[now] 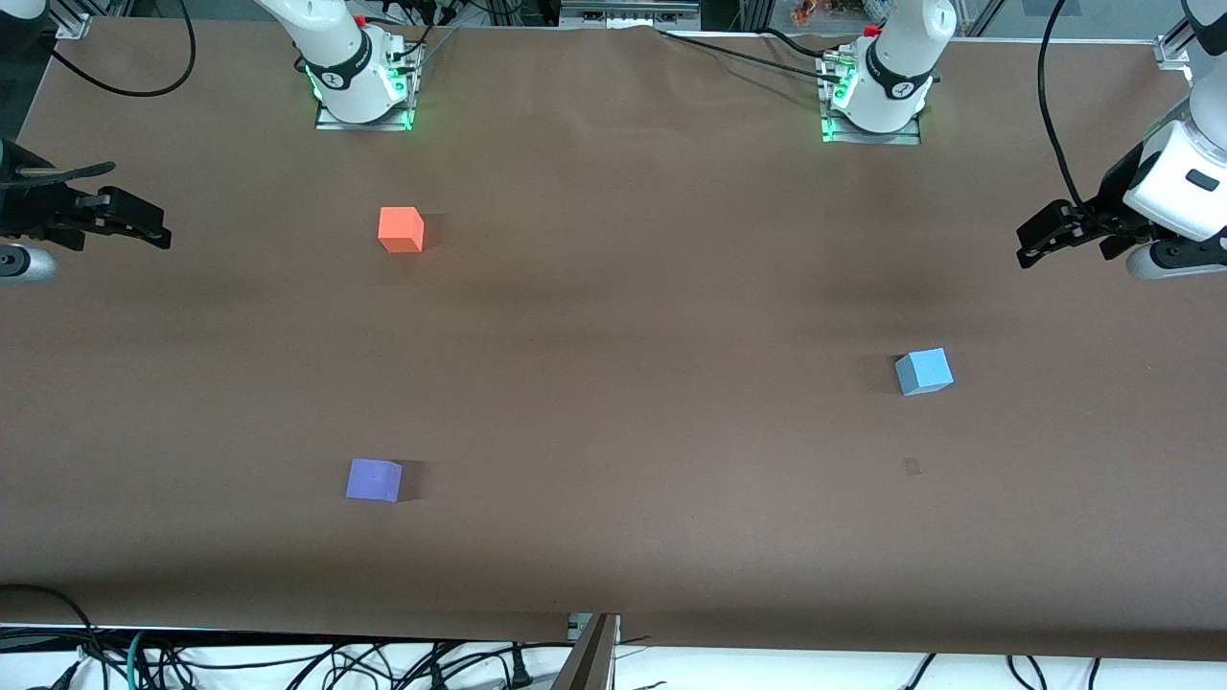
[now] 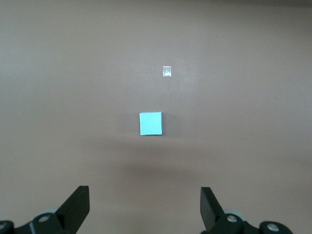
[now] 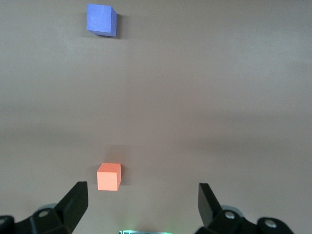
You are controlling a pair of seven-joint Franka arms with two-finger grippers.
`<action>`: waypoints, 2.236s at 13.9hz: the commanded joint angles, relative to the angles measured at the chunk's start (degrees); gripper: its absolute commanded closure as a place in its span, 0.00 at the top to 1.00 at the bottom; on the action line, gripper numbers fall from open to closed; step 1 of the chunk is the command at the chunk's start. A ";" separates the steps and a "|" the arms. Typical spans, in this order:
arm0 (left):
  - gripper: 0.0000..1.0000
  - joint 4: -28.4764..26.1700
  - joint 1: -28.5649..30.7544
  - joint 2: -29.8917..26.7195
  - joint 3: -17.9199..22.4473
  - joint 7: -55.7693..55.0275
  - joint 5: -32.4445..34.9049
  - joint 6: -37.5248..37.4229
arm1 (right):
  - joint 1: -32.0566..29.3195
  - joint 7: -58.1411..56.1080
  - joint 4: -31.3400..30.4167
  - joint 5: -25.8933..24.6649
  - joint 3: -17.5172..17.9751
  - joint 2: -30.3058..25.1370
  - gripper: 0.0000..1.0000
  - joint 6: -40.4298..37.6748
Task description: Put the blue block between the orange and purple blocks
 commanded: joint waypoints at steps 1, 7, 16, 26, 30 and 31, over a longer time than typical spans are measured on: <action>1.00 0.72 -0.28 -0.23 -0.09 -0.81 0.81 -0.74 | -0.65 -0.81 -0.11 1.10 0.22 -0.19 1.00 0.36; 1.00 0.72 -0.28 -0.23 -0.18 -1.34 0.81 -0.65 | -0.65 -0.81 -0.11 1.01 0.22 0.07 1.00 0.36; 1.00 -14.54 -0.01 7.93 -0.18 -4.14 0.10 22.50 | -0.65 -0.90 -0.11 1.10 -0.13 0.16 1.00 0.36; 1.00 -20.45 4.20 25.16 -0.18 -5.56 0.72 44.59 | -0.65 -0.90 -0.11 1.10 -0.22 0.16 1.00 0.36; 1.00 -20.46 4.12 26.83 -0.18 -6.26 0.45 45.66 | -0.65 -0.90 -0.11 1.10 -0.22 0.16 1.00 0.36; 1.00 -20.55 4.12 27.36 -0.18 -6.26 0.37 45.75 | -0.65 -0.90 -0.11 1.10 -0.22 0.16 1.00 0.36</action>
